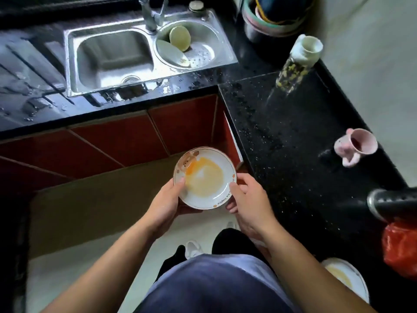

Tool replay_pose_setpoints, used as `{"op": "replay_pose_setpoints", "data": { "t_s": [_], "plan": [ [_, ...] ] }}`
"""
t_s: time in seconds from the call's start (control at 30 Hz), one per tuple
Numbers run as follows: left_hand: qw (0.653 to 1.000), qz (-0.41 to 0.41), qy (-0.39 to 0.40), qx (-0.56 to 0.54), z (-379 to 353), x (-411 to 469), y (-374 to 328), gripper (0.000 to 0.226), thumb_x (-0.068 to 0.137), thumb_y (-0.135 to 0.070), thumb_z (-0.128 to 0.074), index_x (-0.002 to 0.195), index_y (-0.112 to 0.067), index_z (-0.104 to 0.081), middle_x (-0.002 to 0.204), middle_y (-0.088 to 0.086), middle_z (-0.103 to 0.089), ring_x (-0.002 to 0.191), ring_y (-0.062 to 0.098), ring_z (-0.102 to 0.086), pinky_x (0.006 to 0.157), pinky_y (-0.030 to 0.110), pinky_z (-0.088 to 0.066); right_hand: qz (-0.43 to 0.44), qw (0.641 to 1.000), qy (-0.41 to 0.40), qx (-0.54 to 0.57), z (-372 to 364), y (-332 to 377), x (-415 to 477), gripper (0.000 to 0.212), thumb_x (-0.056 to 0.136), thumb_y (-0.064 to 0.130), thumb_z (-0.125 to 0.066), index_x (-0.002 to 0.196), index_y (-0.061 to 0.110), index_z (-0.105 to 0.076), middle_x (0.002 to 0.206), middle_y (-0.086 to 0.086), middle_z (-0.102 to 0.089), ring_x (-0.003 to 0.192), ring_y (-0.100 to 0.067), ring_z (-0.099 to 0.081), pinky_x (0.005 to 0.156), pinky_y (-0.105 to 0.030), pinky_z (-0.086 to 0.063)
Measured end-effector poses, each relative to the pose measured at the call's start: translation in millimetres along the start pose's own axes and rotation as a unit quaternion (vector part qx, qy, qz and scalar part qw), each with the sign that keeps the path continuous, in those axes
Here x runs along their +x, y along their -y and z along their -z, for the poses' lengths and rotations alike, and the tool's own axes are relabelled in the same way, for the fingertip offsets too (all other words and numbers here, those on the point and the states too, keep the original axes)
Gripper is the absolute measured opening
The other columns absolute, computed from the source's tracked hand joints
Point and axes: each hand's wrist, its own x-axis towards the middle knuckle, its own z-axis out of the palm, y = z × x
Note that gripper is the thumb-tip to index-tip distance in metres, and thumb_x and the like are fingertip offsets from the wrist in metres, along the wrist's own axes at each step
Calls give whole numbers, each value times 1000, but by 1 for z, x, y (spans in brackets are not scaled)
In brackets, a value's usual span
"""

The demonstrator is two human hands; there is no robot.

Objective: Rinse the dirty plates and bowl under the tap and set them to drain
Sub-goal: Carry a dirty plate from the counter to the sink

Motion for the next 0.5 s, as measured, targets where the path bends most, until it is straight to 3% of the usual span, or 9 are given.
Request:
{"op": "replay_pose_setpoints", "data": {
  "t_s": [0.13, 0.27, 0.37, 0.5],
  "plan": [
    [999, -10, -49, -22, 47, 46, -33, 33, 99, -51, -50, 123, -41, -70, 124, 1, -76, 110, 25, -74, 80, 44, -64, 15, 999, 46, -16, -37, 50, 77, 15, 99, 23, -56, 112, 26, -63, 68, -3, -75, 50, -16, -68, 47, -27, -54],
    [993, -18, -111, -22, 88, 100, -77, 32, 103, -49, -47, 126, -43, -68, 128, -1, -75, 118, 25, -71, 91, 51, -61, 44, 993, 104, -33, -72, 100, 162, 15, 99, 21, -57, 100, 35, -62, 71, -4, -76, 52, -21, -69, 49, -32, -57],
    [986, -22, -163, -23, 111, 136, -118, 33, 100, -51, -47, 121, -43, -71, 126, -3, -76, 118, 20, -70, 102, 47, -53, 49, 985, 160, -48, -94, 141, 227, 17, 97, 20, -58, 98, 35, -62, 72, -6, -76, 54, -23, -71, 55, -40, -60],
    [974, -25, -201, -103, 135, 181, -167, 32, 105, -45, -47, 125, -37, -70, 124, 4, -77, 107, 18, -76, 72, 36, -64, 65, 972, 212, -80, -121, 199, 305, 14, 96, 20, -59, 99, 34, -62, 68, -4, -75, 51, -19, -70, 52, -34, -60]
  ]
}}
